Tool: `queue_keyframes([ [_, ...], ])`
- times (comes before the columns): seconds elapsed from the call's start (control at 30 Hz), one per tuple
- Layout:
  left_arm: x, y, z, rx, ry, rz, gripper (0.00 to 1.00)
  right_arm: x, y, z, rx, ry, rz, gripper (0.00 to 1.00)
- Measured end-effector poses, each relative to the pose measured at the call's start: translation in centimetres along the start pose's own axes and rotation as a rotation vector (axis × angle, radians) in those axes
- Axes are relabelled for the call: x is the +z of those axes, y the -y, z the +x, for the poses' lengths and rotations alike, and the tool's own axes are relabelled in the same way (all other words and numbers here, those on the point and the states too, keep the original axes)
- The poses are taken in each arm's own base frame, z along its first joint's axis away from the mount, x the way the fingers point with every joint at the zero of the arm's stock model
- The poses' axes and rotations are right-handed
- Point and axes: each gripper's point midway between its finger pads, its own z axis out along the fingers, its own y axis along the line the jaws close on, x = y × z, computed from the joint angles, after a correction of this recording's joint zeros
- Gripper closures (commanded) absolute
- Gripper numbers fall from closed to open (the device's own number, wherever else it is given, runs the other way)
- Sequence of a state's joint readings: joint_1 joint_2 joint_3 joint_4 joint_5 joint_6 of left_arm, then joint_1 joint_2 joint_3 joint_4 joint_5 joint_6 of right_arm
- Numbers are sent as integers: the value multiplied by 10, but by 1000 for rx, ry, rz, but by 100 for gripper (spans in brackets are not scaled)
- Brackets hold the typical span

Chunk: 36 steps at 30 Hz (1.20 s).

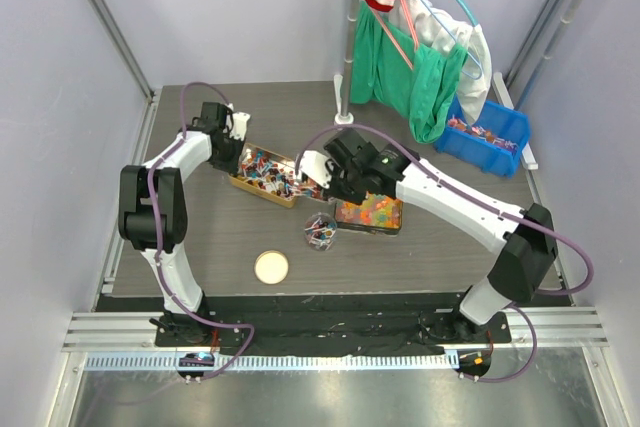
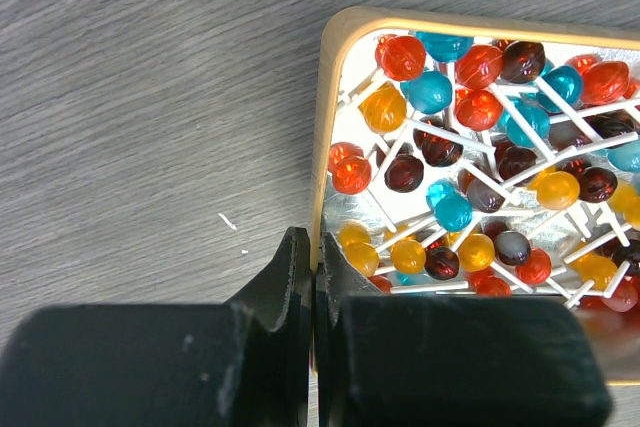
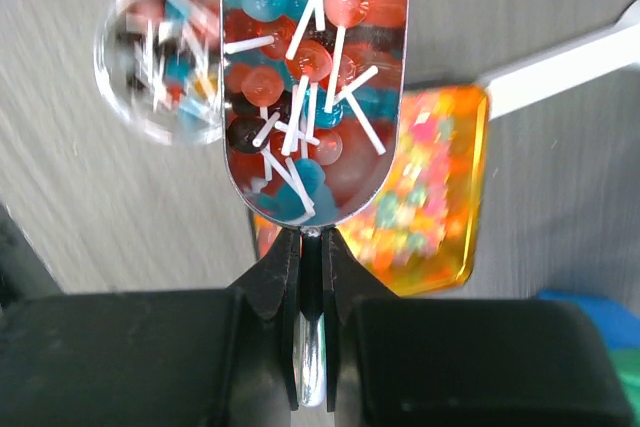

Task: Pack the candies
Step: Place the fake candies in the packing bottle.

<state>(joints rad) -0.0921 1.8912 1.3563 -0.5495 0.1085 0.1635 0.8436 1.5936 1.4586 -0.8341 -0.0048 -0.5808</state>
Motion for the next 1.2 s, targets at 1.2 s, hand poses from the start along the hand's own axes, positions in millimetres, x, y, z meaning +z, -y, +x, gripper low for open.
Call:
queue_keyframes([
  [1.2,0,-2,0,0,-2,-9,100,-6,-35,75,-364,-437,37,99],
])
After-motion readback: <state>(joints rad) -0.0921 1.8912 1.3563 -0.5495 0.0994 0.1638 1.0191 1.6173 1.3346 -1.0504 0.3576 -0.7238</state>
